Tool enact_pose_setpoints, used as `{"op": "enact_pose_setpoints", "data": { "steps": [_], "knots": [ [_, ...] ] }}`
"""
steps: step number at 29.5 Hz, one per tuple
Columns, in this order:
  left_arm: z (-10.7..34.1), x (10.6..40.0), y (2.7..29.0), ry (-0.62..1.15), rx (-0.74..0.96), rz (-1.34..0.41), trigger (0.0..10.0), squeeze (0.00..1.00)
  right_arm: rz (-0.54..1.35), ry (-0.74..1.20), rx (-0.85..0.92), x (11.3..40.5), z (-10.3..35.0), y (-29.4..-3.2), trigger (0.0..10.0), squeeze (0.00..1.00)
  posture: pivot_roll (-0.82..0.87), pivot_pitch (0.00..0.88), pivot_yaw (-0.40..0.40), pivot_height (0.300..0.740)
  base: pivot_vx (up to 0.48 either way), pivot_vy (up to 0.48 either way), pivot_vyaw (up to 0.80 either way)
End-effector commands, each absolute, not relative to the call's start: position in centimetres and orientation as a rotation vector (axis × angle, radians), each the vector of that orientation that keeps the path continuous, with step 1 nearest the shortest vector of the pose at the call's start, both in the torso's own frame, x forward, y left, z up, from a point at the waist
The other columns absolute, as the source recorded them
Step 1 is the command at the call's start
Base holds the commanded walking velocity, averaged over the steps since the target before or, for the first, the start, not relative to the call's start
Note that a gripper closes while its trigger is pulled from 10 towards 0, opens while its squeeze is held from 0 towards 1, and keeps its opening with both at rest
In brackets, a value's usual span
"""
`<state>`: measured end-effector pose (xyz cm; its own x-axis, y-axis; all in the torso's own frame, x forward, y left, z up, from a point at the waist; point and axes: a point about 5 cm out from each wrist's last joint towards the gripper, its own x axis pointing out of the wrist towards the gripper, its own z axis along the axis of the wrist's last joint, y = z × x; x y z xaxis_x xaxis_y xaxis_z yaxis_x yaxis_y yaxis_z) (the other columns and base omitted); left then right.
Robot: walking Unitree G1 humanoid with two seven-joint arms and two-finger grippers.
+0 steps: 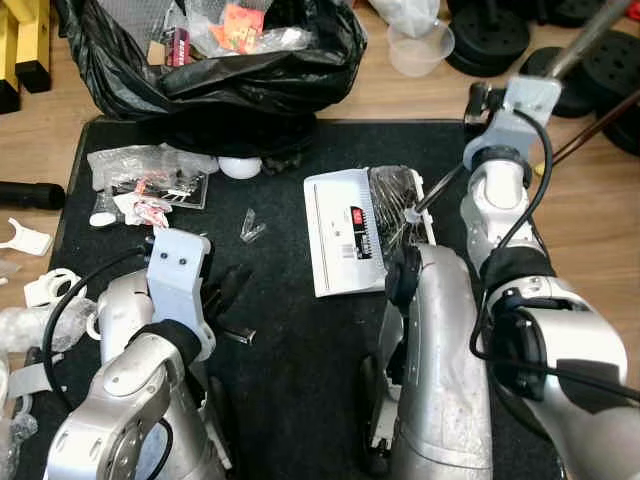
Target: Sweep floor
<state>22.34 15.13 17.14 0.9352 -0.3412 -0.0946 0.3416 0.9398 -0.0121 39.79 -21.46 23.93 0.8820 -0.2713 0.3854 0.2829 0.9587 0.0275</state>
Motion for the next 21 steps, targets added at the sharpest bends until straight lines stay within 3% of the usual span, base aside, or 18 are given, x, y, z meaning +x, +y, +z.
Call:
{"op": "enact_pose_setpoints", "data": {
  "steps": [1, 6, 7, 8, 9, 13, 15, 21],
  "knots": [
    [16.4, 22.1, 14.9, 0.134, -0.007, -0.375, 10.0, 0.00, -0.288, -0.369, -0.050, 39.5, 22.9, -21.8, 10.0, 1.00, -0.04, 0.401, -0.099, 0.300, 0.000, 0.000, 0.00],
    [16.3, 22.4, 14.6, 0.129, -0.011, -0.374, 10.0, 0.00, -0.224, -0.300, -0.067, 38.3, 20.6, -21.7, 10.0, 1.00, -0.06, 0.382, -0.119, 0.300, 0.000, 0.000, 0.00],
    [16.3, 22.5, 14.6, 0.125, -0.014, -0.373, 10.0, 0.00, -0.191, -0.284, -0.079, 37.3, 19.8, -21.5, 10.0, 0.52, -0.07, 0.379, -0.121, 0.300, 0.000, 0.000, 0.00],
    [16.3, 22.5, 14.6, 0.125, -0.014, -0.373, 10.0, 0.00, -0.191, -0.284, -0.079, 37.3, 19.8, -21.5, 10.0, 0.52, -0.07, 0.379, -0.121, 0.300, 0.000, 0.000, 0.00],
    [16.2, 22.6, 14.5, 0.122, -0.017, -0.372, 10.0, 0.00, -0.164, -0.279, -0.091, 36.4, 19.2, -21.2, 10.0, 0.00, -0.08, 0.372, -0.125, 0.300, 0.000, 0.000, 0.00],
    [16.2, 22.8, 14.4, 0.117, -0.020, -0.372, 10.0, 0.00, -0.136, -0.273, -0.090, 35.4, 18.8, -21.0, 10.0, 0.00, -0.09, 0.359, -0.132, 0.300, 0.000, 0.000, 0.00],
    [16.2, 23.4, 14.2, 0.098, -0.021, -0.366, 10.0, 0.00, -0.061, -0.272, -0.064, 32.4, 18.7, -20.1, 10.0, 0.00, -0.12, 0.322, -0.143, 0.300, 0.000, 0.000, 0.00],
    [16.2, 25.1, 13.9, 0.049, -0.015, -0.329, 10.0, 0.00, 0.188, -0.267, 0.059, 28.1, 19.9, -16.8, 10.0, 0.00, -0.14, 0.257, -0.159, 0.319, 0.000, 0.000, 0.00]
  ]
}}
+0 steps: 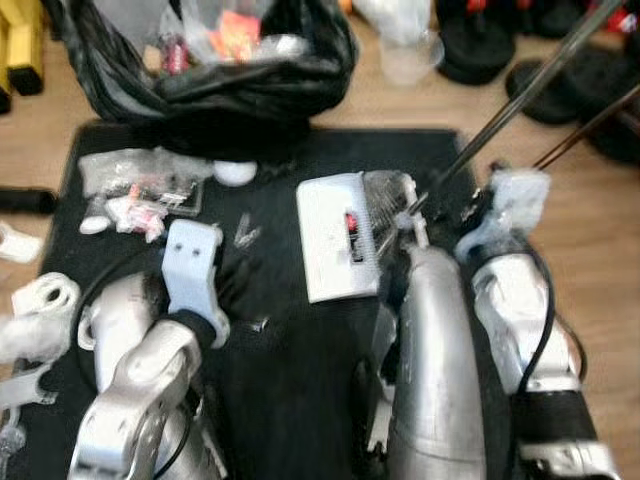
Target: Sweep floor
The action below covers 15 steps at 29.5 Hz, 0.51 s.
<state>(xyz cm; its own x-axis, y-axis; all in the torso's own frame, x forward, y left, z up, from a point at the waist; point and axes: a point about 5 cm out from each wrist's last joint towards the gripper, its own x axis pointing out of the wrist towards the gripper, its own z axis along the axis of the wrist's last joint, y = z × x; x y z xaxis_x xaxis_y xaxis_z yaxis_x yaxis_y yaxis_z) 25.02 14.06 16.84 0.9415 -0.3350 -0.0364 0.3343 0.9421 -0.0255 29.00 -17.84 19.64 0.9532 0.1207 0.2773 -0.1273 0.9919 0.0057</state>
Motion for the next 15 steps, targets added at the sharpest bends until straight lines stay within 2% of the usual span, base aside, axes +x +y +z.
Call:
{"op": "enact_pose_setpoints", "data": {
  "steps": [1, 4, 9, 13, 15],
  "knots": [
    [16.2, 25.1, 13.9, 0.049, -0.015, -0.329, 10.0, 0.00, 0.188, -0.267, 0.059, 28.1, 19.9, -16.8, 10.0, 0.00, -0.14, 0.257, -0.159, 0.319, 0.000, 0.000, 0.00],
    [16.4, 26.2, 13.7, 0.016, -0.003, -0.305, 10.0, 0.00, 0.268, -0.241, 0.100, 27.2, 19.6, -15.0, 10.0, 0.00, -0.16, 0.204, -0.162, 0.334, 0.000, 0.000, 0.00],
    [16.0, 26.2, 13.2, 0.002, -0.002, -0.303, 10.0, 0.00, 0.306, -0.184, 0.079, 26.0, 18.1, -14.1, 10.0, 0.00, -0.16, 0.122, -0.156, 0.349, 0.000, 0.000, 0.00],
    [15.5, 25.7, 12.6, 0.003, 0.011, -0.310, 10.0, 0.00, 0.305, -0.143, 0.010, 25.1, 17.1, -14.6, 10.0, 0.00, -0.15, 0.095, -0.148, 0.359, 0.000, 0.000, 0.00],
    [15.0, 25.3, 12.3, -0.008, 0.057, -0.302, 10.0, 0.00, 0.297, -0.096, -0.063, 24.3, 16.2, -16.0, 10.0, 0.00, -0.14, 0.068, -0.141, 0.369, 0.000, 0.000, 0.00]
  ]
}}
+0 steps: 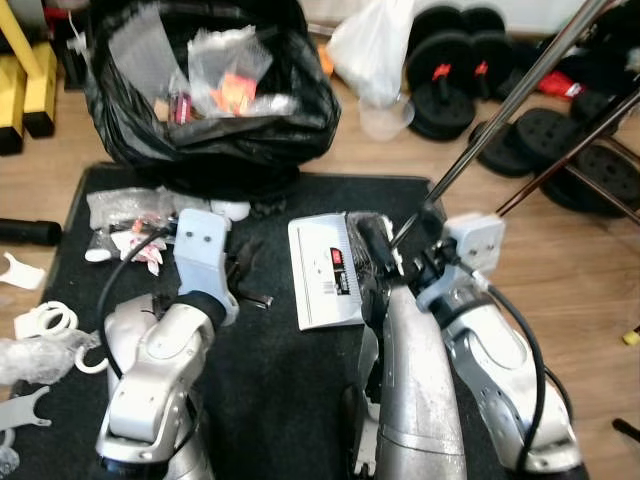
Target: Sweep floor
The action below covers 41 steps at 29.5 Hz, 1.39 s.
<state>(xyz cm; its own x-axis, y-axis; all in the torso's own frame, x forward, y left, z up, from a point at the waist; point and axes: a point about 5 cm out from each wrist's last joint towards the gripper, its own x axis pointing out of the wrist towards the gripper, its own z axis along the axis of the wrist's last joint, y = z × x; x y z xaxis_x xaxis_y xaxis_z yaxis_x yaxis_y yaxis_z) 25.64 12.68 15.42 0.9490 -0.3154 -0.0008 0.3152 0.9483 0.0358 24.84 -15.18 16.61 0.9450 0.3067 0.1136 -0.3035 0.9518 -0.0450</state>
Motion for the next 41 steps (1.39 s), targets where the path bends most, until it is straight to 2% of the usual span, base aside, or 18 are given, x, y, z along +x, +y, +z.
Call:
{"op": "enact_pose_setpoints", "data": {
  "steps": [1, 4, 9, 19, 29, 41],
  "knots": [
    [15.0, 25.3, 12.3, -0.008, 0.057, -0.302, 10.0, 0.00, 0.297, -0.096, -0.063, 24.3, 16.2, -16.0, 10.0, 0.00, -0.14, 0.068, -0.141, 0.369, 0.000, 0.000, 0.00],
    [14.4, 25.7, 12.7, -0.007, 0.073, -0.277, 10.0, 0.00, 0.276, -0.050, -0.087, 23.8, 15.0, -16.7, 10.0, 0.00, -0.15, 0.050, -0.138, 0.384, 0.000, 0.000, 0.00],
    [14.2, 27.0, 11.9, -0.037, 0.139, -0.300, 10.0, 0.00, 0.250, -0.090, -0.110, 25.6, 15.2, -16.3, 10.0, 0.00, -0.14, 0.019, -0.128, 0.409, 0.000, 0.000, 0.00],
    [13.5, 27.7, 11.8, -0.026, 0.134, -0.303, 10.0, 0.00, 0.252, -0.056, -0.063, 26.3, 14.3, -16.6, 10.0, 0.00, -0.15, 0.016, -0.136, 0.449, 0.000, 0.000, 0.00],
    [13.4, 28.3, 11.6, -0.027, 0.123, -0.324, 10.0, 0.00, 0.268, -0.071, -0.093, 26.9, 14.3, -16.7, 10.0, 0.00, -0.15, 0.026, -0.143, 0.489, 0.000, 0.000, 0.00],
    [13.4, 28.4, 11.5, -0.032, 0.119, -0.322, 10.0, 0.00, 0.278, -0.074, -0.096, 27.0, 14.3, -16.7, 10.0, 0.00, -0.15, 0.029, -0.145, 0.519, 0.000, 0.000, 0.00]
  ]
}}
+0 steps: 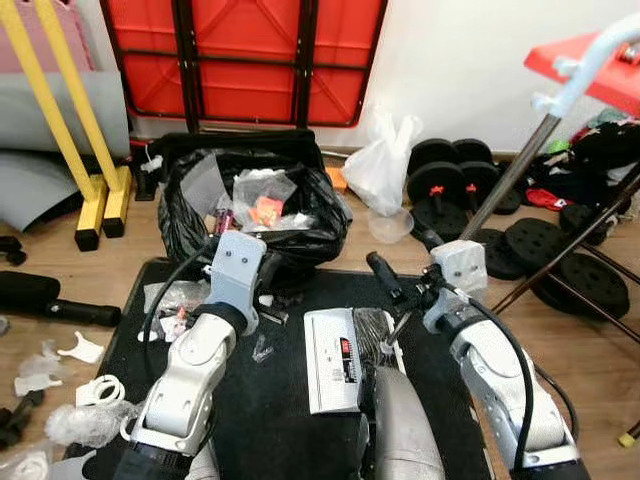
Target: Sweep floor
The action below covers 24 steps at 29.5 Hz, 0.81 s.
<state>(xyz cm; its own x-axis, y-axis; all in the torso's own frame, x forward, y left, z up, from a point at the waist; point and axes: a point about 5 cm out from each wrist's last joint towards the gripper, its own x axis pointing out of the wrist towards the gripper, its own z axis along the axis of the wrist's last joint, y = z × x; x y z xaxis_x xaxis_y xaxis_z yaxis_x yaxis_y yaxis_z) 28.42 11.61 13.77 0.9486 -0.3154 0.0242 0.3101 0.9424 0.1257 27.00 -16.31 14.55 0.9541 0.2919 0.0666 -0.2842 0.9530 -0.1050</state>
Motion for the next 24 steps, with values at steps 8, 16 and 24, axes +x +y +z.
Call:
{"op": "enact_pose_setpoints", "data": {
  "steps": [8, 16, 24],
  "knots": [
    [13.3, 28.5, 11.5, -0.035, 0.110, -0.322, 10.0, 0.00, 0.284, -0.081, -0.093, 27.0, 14.3, -16.8, 10.0, 0.00, -0.16, 0.031, -0.145, 0.549, 0.000, 0.000, 0.00],
    [13.4, 28.4, 11.2, -0.046, 0.112, -0.339, 10.0, 0.00, 0.298, -0.095, -0.087, 27.2, 14.5, -16.4, 10.0, 0.00, -0.15, 0.024, -0.147, 0.574, 0.000, 0.000, 0.00],
    [14.3, 28.6, 10.2, -0.084, 0.091, -0.392, 10.0, 0.00, 0.322, -0.121, -0.076, 27.5, 14.9, -15.9, 10.0, 0.00, -0.15, 0.011, -0.141, 0.599, 0.000, 0.000, 0.00]
  ]
}}
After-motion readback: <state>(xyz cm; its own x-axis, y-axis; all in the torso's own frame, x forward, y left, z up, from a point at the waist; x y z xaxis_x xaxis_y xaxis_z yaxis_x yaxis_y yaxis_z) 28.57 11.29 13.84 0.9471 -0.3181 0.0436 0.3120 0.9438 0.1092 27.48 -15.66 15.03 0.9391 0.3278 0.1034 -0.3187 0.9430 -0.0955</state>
